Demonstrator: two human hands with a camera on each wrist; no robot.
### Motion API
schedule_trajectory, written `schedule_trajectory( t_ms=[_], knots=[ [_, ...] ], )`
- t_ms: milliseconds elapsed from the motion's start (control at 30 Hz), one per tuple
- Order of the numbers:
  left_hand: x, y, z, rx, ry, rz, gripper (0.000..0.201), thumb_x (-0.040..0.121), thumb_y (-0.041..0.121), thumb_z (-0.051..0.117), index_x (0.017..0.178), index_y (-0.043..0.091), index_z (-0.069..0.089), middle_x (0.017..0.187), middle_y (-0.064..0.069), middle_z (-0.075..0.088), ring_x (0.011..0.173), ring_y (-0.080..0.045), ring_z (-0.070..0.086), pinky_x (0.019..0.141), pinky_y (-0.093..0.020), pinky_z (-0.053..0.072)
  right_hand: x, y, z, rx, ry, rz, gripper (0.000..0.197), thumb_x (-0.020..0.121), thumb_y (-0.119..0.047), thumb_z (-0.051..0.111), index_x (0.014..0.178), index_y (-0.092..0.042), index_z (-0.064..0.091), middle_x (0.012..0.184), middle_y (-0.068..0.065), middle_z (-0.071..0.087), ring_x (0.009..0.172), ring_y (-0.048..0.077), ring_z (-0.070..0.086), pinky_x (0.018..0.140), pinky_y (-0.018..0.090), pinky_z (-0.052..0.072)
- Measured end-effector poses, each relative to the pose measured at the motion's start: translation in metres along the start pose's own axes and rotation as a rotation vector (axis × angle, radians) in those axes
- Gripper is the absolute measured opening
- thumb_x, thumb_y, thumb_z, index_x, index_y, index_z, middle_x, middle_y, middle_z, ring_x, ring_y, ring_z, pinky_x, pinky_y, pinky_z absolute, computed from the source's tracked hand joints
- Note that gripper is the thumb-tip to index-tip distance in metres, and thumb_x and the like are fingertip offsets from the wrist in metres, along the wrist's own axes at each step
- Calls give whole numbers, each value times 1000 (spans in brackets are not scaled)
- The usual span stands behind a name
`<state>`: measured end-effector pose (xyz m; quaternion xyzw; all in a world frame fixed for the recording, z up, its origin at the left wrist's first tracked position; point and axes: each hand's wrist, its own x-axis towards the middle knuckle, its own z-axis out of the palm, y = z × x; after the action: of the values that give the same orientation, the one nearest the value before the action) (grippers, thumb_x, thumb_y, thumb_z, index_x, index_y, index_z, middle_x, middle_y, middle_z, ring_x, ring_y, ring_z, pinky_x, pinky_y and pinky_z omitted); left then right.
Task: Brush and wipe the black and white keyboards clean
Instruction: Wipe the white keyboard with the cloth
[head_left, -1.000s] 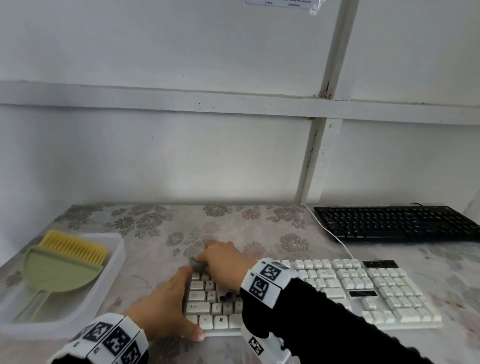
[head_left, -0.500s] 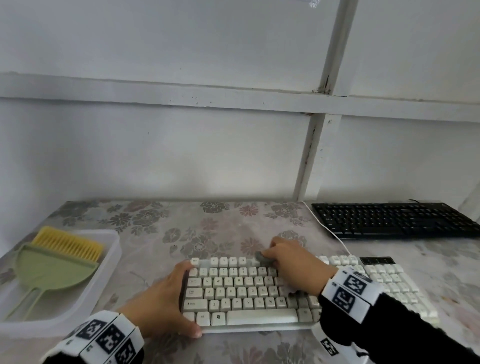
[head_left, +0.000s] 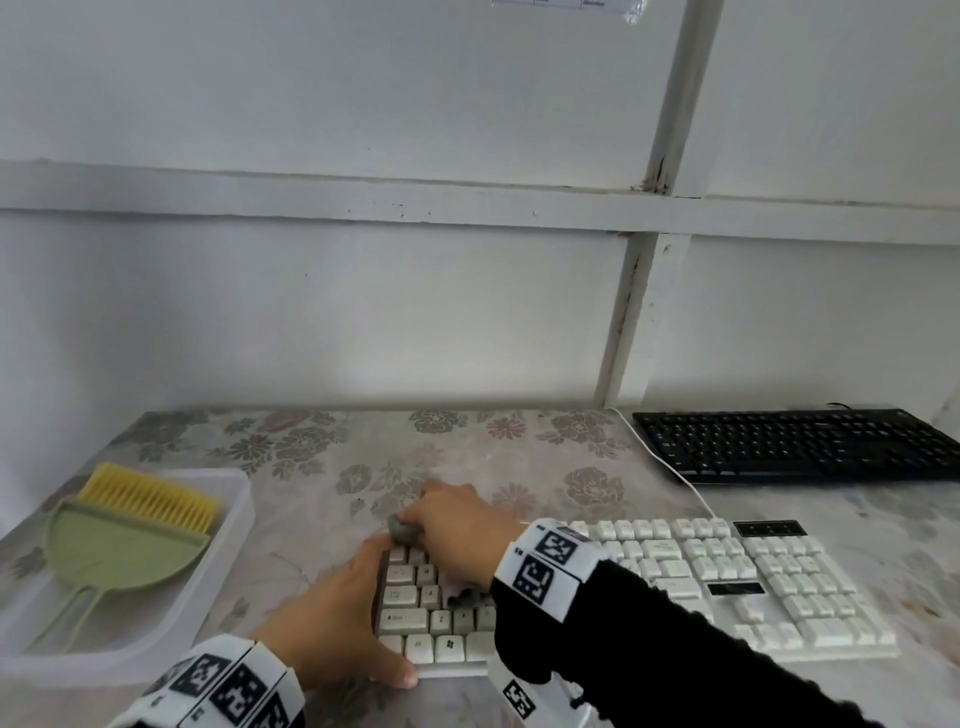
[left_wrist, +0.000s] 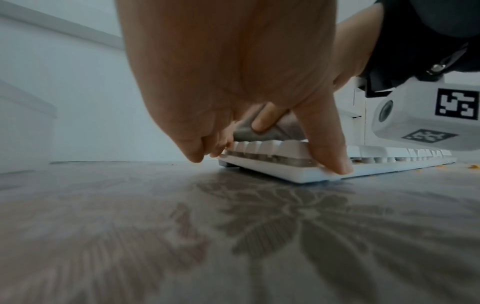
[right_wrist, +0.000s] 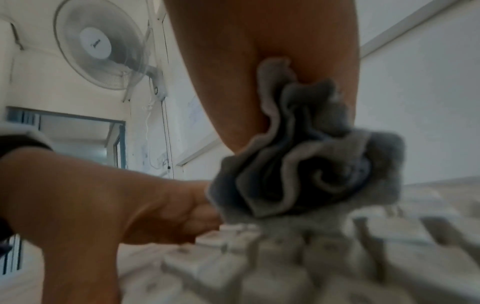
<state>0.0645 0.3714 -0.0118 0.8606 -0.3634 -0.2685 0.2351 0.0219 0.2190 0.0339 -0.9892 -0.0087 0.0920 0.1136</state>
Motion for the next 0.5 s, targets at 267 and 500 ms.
schedule_trajectory(
  t_ms=[267,500],
  knots=[
    [-3,2,3,33,28,-31,113,50,46,82,135,38,9,126,16,44,111,-5,46,97,-23,38,-41,58,14,59,116,101,23,96,-7,44,88,-22,60,97,-3,42,100,24,46,90,33,41],
    [-2,2,2,44,7,-57,118,48,48,82,137,38,5,127,13,45,111,-7,48,99,-24,39,-72,120,12,46,145,265,19,96,-13,49,83,-12,64,90,-6,41,87,16,49,83,19,40]
  ],
)
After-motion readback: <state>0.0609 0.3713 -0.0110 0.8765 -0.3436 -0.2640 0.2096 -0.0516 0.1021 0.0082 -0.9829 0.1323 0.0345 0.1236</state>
